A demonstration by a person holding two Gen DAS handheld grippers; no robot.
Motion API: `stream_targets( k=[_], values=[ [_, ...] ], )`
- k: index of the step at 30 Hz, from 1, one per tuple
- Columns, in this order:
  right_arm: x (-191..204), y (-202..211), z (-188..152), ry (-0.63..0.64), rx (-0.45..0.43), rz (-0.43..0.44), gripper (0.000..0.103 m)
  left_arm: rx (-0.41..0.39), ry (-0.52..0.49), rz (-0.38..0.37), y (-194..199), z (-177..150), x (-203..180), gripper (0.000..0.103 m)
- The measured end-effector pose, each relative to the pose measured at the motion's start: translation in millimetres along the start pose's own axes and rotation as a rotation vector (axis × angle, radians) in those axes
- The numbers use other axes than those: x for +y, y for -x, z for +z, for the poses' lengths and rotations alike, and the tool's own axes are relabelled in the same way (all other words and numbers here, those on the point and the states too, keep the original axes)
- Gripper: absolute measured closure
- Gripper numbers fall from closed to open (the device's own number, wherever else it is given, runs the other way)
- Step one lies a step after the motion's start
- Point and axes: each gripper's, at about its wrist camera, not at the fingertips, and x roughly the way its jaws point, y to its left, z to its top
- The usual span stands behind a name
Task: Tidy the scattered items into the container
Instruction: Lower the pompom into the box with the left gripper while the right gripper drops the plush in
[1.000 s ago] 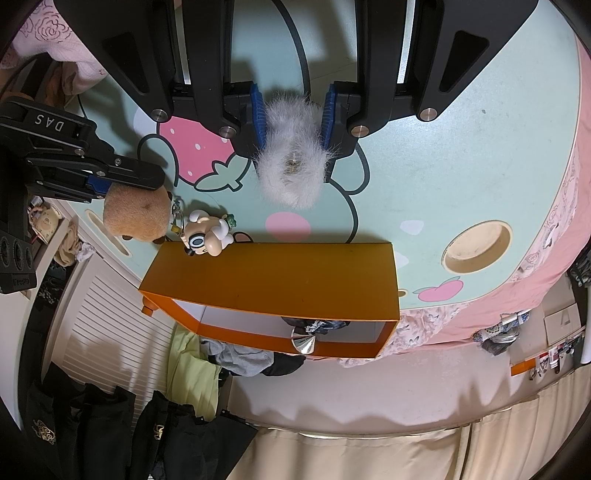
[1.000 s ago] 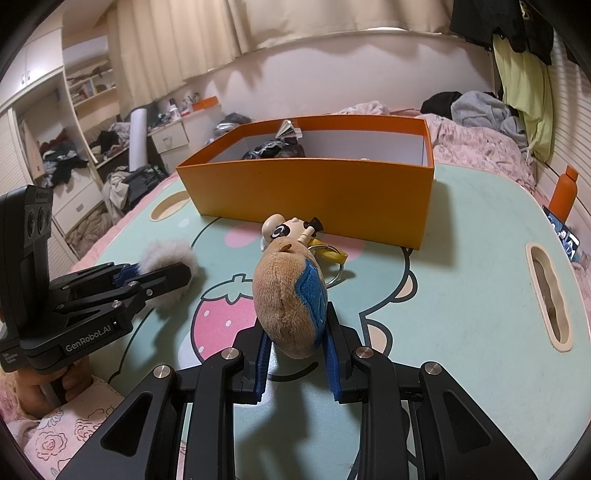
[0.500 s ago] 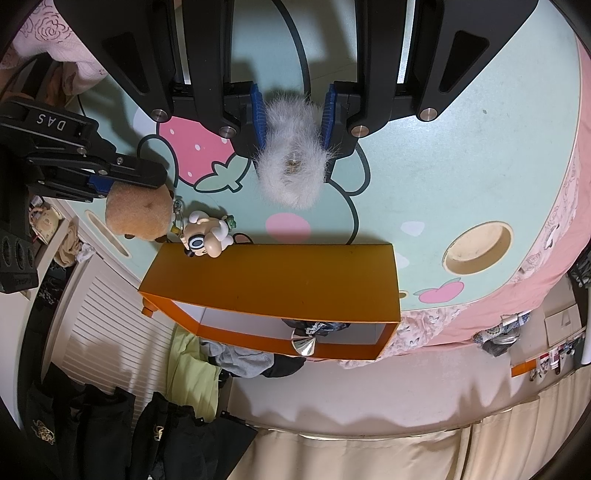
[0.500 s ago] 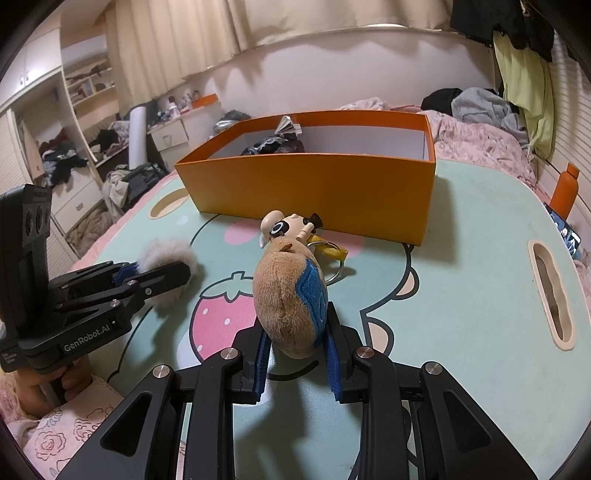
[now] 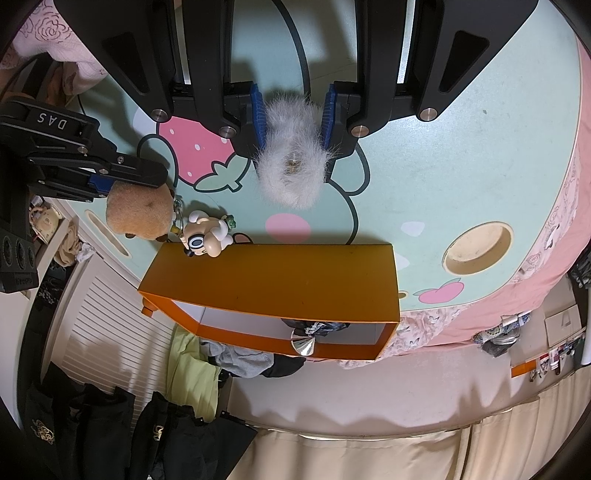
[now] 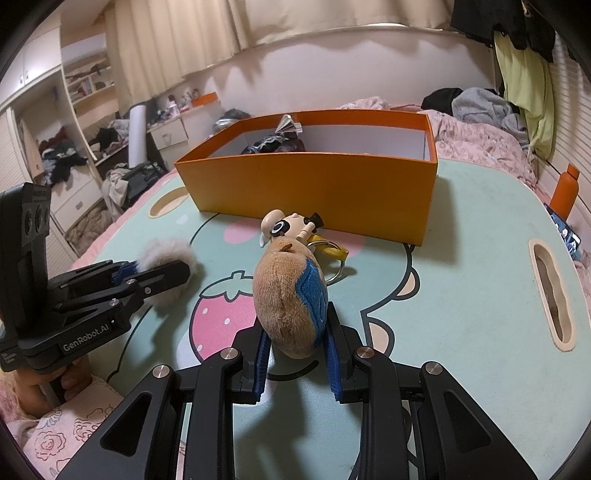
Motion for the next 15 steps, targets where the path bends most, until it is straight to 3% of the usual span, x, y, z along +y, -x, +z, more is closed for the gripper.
stream_targets(
  k=[6,10,15],
  values=[
    [10.6,10.6,6.6,0.043,-0.035,0.024,0.078,0.031,-0.068,-0.009,-1.6,5.2,-14.3,0.077],
    [9.5,19.9,21.0,0.030,-0.066,0.052,0.078,-0.021,-0.098,-0.031,13.8,19.0,-23.5,0.077],
    [7.3,39.1,61.3,0.040,-0.154,0.039,0.078,-0.105,-0.097,-0.067,31.3,63.5,-23.0,0.077]
  ],
)
